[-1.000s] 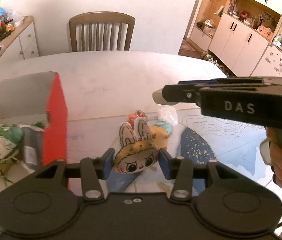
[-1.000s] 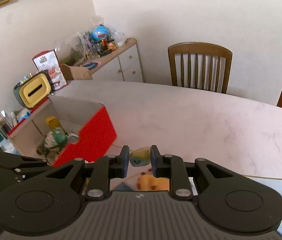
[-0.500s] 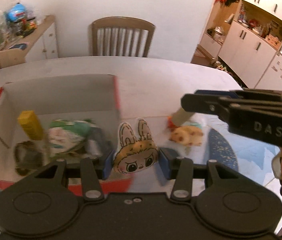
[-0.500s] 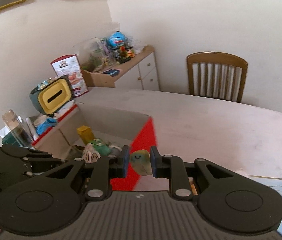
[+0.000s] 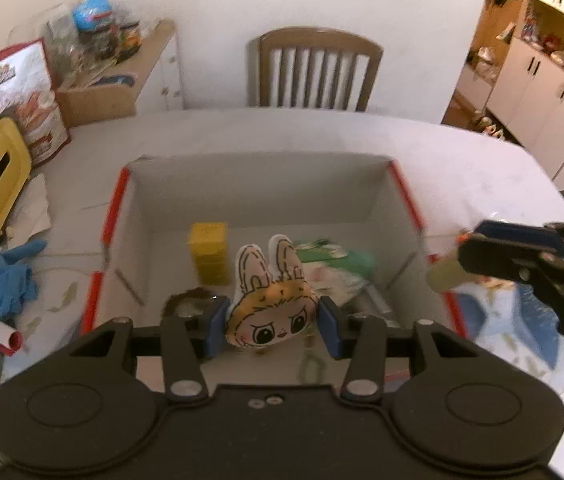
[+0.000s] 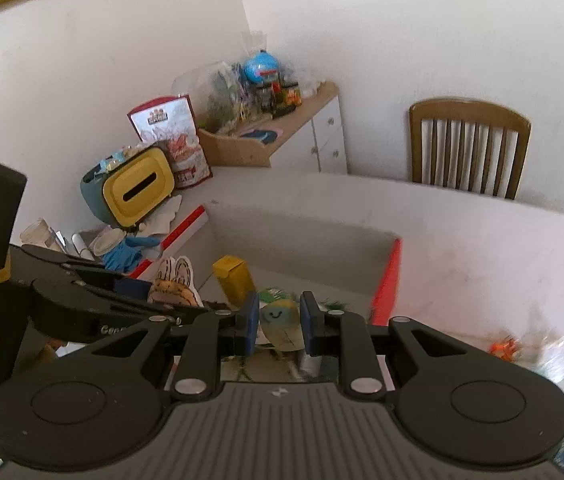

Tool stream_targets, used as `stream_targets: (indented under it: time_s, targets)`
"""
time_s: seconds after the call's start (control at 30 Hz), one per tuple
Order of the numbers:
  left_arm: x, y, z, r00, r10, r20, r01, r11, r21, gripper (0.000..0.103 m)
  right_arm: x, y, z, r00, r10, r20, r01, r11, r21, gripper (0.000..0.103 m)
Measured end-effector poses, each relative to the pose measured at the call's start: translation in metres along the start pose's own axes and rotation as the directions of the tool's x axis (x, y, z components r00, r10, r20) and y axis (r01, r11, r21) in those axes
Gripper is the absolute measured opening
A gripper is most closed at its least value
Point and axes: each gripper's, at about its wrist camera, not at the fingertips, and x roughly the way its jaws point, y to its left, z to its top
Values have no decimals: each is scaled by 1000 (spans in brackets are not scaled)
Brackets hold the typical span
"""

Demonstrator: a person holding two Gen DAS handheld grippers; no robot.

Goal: Organize objects
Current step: 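Carry the bunny plush and green toy over the cardboard box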

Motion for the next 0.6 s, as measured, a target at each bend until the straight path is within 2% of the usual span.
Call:
stream_targets:
  time_s: [0.23, 0.6]
  targets:
    - [26, 31, 4, 996, 29, -81, -26, 999, 32, 46, 40, 17, -12, 997, -18, -82, 21, 999, 34, 21]
    - [69, 37, -1, 981, 21, -192, -2, 995, 99, 46, 82, 19, -30, 978, -44, -202, 64, 994, 94, 21]
